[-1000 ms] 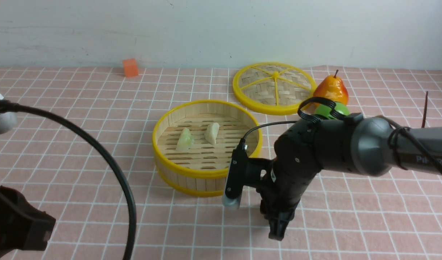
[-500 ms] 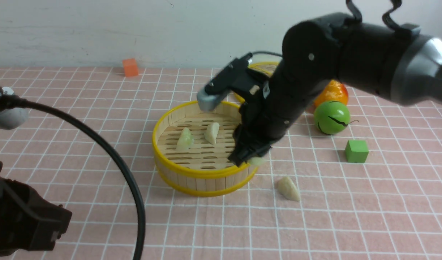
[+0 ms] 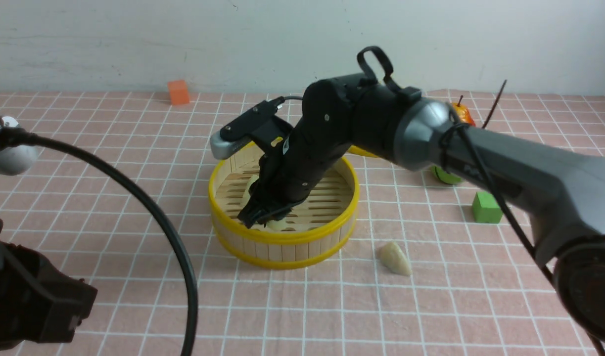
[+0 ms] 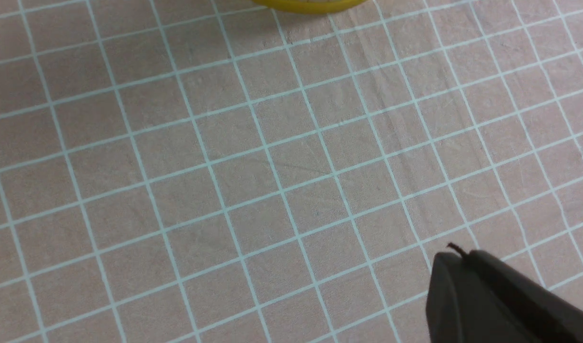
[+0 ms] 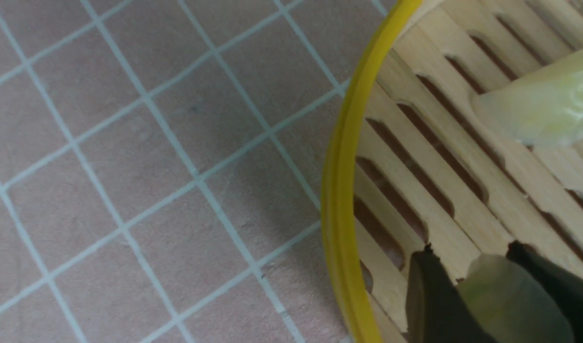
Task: Put the dumplings into the steamer on the table with the pink tablecloth.
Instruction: 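Place the dumpling in the bamboo steamer basket with the right gripper, then reach for and grasp a dumpling lying on the table beside the steamer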
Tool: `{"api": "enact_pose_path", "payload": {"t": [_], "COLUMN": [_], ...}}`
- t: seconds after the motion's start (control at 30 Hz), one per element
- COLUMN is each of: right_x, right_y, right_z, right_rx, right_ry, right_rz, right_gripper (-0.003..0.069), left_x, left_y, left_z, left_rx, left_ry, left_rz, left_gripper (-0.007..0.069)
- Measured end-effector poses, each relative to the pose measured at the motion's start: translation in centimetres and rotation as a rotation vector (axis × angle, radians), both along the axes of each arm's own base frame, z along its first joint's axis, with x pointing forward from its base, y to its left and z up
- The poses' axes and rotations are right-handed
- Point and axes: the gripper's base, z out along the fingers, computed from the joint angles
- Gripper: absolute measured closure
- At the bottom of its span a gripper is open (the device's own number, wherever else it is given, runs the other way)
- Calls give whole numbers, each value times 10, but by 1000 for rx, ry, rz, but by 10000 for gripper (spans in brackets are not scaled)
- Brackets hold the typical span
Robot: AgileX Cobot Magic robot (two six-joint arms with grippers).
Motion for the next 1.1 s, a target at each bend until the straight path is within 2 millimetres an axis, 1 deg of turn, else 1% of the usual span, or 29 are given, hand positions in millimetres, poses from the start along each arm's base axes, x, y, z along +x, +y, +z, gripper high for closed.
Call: {"api": "enact_pose_path", "payload": {"t": [0.07, 0.1, 0.13, 0.17, 0.23, 0.27, 0.3, 0.33, 0.37, 0.4, 0.43, 0.47, 0.5, 0.6, 0.63, 0.67, 0.7, 0.77, 0.83, 0.87, 0.9, 0.93, 0.97, 1.03, 1.1], "right_x": [3, 3, 5, 5, 6, 7, 7, 7, 7, 7, 6, 5, 2, -8, -10, -14, -18, -17, -13, -11, -9, -10, -9, -15, -21], "right_y": [1, 2, 2, 2, 2, 1, 1, 1, 0, 0, -4, -5, -11, -27, -30, -39, -46, -58, -73, -82, -95, -96, -108, -123, -131], "right_z": [-7, -8, -12, -12, -12, -11, -11, -6, 0, 2, 19, 22, 46, 89, 94, 106, 113, 119, 117, 112, 101, 100, 89, 66, 47], "right_rx": [-8, -7, -12, -14, -20, -24, -24, -26, -32, -32, -45, -48, -66, -126, -139, -175, -198, -214, -210, -207, -209, -202, -201, -208, -226], "right_ry": [-2, -4, -9, -12, -24, -30, -31, -38, -41, -42, -50, -51, -76, -129, -131, -130, -118, -105, -65, -31, 33, 44, 109, 225, 303], "right_rz": [-1, -2, -3, -2, -1, 0, -1, -4, -11, -12, -32, -34, -54, -72, -74, -92, -104, -136, -188, -214, -249, -253, -281, -305, -316], "right_gripper": [451, 447, 405, 386, 301, 270, 256, 207, 174, 169, 139, 137, 125, 120, 120, 120, 120, 119, 118, 118, 118, 118, 118, 118, 118], "left_x": [0, 0, 0, 0, 0, 0, 0, 0, 0, 0, 0, 0, 0, 0, 0, 1, 1, 2, 2, 3, 3, 3, 3, 2, 2], "left_y": [1, 1, 1, 1, 1, 1, 1, 1, 1, 1, 1, 1, 1, 1, 1, 1, 1, 0, 0, 0, 0, 0, 0, 0, 0], "left_z": [0, 0, 0, 0, 0, 0, 0, 0, 0, 0, 0, 0, 0, 0, 0, 0, 0, 1, 2, 2, 2, 2, 2, 2, 2], "left_rx": [8, 9, 12, 12, 11, 11, 11, 11, 11, 11, 11, 11, 12, 11, 11, 8, 7, 2, -3, -4, -2, -2, -3, -4, -6], "left_ry": [0, 0, -1, -1, -2, -2, -2, -2, -2, -2, -2, -2, -2, -6, -6, -11, -14, -25, -32, -34, -35, -36, -35, -35, -34], "left_rz": [1, 1, 1, 1, 2, 2, 2, 2, 2, 2, 2, 2, 2, 2, 2, 3, 4, 5, 6, 6, 4, 3, 3, 1, 0], "left_gripper": [638, 638, 638, 638, 638, 638, 638, 638, 637, 637, 637, 637, 637, 635, 635, 634, 633, 630, 628, 627, 627, 627, 627, 624, 623]}}
